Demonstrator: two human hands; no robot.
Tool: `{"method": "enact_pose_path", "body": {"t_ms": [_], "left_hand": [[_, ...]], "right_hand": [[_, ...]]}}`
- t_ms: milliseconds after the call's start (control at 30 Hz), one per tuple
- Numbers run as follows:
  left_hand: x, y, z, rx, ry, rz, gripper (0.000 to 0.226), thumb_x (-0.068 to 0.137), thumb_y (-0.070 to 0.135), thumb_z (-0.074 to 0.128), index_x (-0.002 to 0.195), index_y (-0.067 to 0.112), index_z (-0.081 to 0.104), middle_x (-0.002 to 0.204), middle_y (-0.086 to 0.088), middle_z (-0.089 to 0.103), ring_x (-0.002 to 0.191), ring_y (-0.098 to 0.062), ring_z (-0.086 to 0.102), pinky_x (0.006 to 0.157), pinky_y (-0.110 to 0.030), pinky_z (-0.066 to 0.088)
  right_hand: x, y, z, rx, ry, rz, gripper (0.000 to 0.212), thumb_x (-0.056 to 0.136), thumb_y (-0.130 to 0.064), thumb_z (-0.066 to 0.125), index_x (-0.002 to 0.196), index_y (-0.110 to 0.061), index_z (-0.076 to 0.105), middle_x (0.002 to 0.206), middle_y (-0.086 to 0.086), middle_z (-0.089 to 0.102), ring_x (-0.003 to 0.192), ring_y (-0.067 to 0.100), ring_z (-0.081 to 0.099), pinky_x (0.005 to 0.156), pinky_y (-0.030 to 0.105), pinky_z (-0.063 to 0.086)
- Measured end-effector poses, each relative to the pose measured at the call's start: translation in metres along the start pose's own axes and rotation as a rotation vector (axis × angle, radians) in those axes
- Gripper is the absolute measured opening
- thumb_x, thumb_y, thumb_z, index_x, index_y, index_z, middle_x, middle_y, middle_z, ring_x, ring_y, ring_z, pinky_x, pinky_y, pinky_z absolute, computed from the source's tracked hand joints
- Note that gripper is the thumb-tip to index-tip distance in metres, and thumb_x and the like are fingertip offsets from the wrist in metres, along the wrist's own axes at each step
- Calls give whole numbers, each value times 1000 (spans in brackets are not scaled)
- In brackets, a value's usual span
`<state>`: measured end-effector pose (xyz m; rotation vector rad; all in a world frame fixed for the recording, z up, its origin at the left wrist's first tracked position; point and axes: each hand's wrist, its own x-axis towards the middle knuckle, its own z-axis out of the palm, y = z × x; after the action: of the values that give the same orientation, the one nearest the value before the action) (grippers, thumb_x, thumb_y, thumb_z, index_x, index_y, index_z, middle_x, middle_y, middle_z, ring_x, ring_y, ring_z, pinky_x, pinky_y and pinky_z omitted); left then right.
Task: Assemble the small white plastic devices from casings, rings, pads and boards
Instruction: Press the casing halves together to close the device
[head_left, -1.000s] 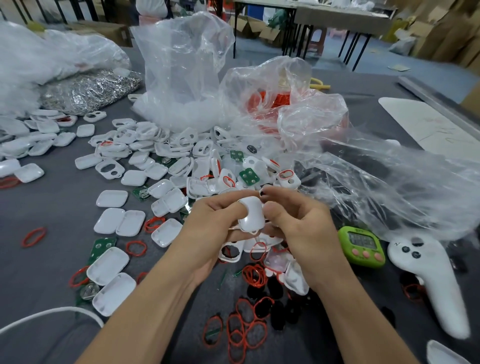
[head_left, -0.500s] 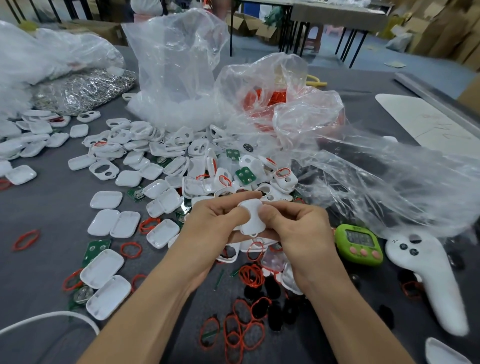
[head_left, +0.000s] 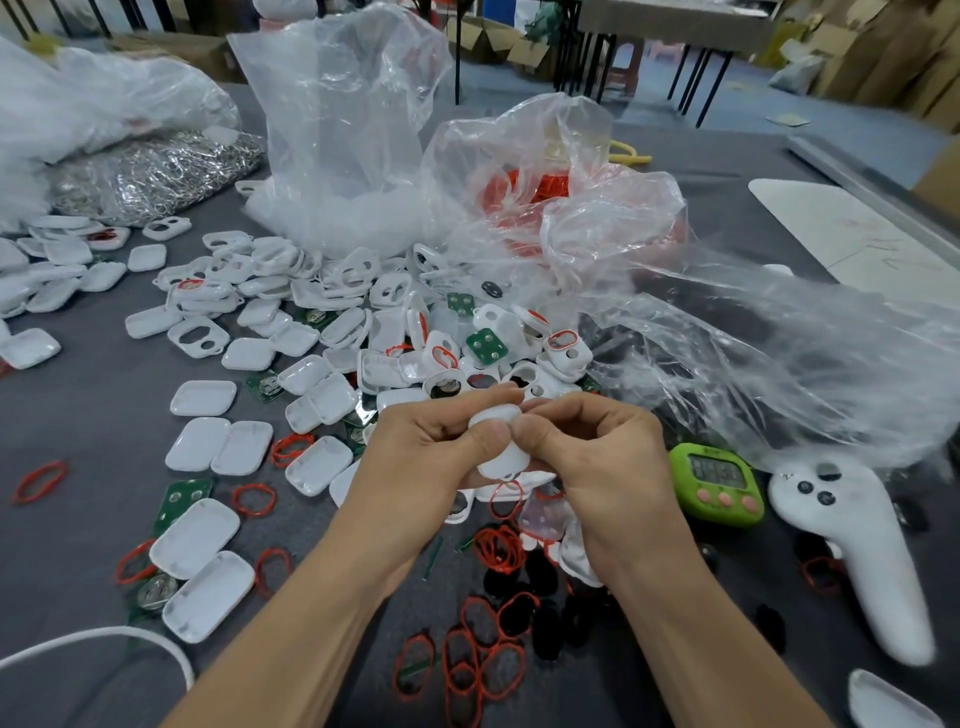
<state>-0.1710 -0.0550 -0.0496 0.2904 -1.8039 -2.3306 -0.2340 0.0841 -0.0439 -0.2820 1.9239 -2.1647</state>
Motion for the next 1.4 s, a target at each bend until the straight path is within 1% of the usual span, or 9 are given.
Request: {"method": "enact_pose_path", "body": {"t_ms": [167, 333, 433, 600, 700, 833, 967, 1233, 1400], "left_hand": [[2, -4, 1, 17, 61, 19, 23, 91, 11, 71, 103, 26, 83, 112, -1, 79, 102, -23, 76, 74, -33, 63], [10, 1, 1, -128, 136, -6, 25, 92, 0, 66, 101, 16, 83, 122, 7, 75, 111, -20, 73, 82, -41, 64], [11, 3, 0, -155, 112, -31, 23, 90, 3, 67, 102, 15, 82, 118, -2, 77, 100, -23, 75, 81, -43, 64], [5, 2, 1, 157, 133, 79, 31, 88, 14, 78, 111, 35, 80, 96, -9, 79, 89, -15, 74, 75, -32, 63], [3, 3, 0, 305, 105, 89, 41, 79, 32, 77, 112, 55, 73, 88, 5, 81, 79, -14, 74, 73, -37, 63], [3, 6, 0, 328, 135, 92, 40, 79, 23, 80, 109, 48, 76, 79, 0, 80, 81, -33, 76, 76, -50, 62], [0, 8, 0, 310, 200, 93, 55, 82, 0, 80, 90, 54, 78, 71, -5, 78, 61, -21, 69, 61, -39, 56], [-4, 9, 3, 310, 182, 127, 53, 82, 6, 82, 96, 57, 76, 68, -3, 77, 60, -12, 68, 59, -25, 54], [-4, 7, 1, 383, 171, 189, 41, 76, 25, 78, 107, 52, 76, 73, 9, 76, 65, -9, 66, 61, -21, 54]], "right_hand": [[-2, 3, 4, -64, 32, -16, 15, 79, -9, 85, 71, -20, 78, 77, 3, 77, 71, 14, 72, 68, 26, 55], [-4, 2, 11, -256, -70, 42, 28, 73, -49, 72, 84, -22, 72, 72, 4, 74, 69, 27, 72, 73, 51, 62], [-2, -8, 5, -239, -201, 70, 8, 79, -31, 70, 85, -31, 75, 75, 4, 77, 72, 22, 76, 66, 35, 62], [2, -13, -6, -253, -211, 80, 37, 95, -10, 72, 76, -41, 78, 71, 7, 77, 69, 20, 77, 62, 29, 61], [4, -14, -9, -171, -148, 104, 29, 94, -8, 72, 73, -27, 78, 67, 13, 74, 59, 20, 73, 54, 22, 55], [4, -11, -10, -143, -134, 133, 14, 94, -3, 71, 81, -10, 72, 66, 19, 73, 55, 22, 70, 51, 22, 53], [2, -8, -5, -136, -148, 147, 16, 91, 1, 72, 77, -6, 68, 68, 20, 73, 52, 24, 68, 49, 26, 51], [3, -15, -10, -59, -216, 161, 36, 97, -8, 68, 66, -25, 74, 65, 18, 71, 52, 22, 68, 47, 21, 49], [4, -9, -14, -333, -186, -122, 20, 91, -27, 67, 72, -29, 74, 56, -2, 65, 49, 9, 59, 50, 21, 46]]}}
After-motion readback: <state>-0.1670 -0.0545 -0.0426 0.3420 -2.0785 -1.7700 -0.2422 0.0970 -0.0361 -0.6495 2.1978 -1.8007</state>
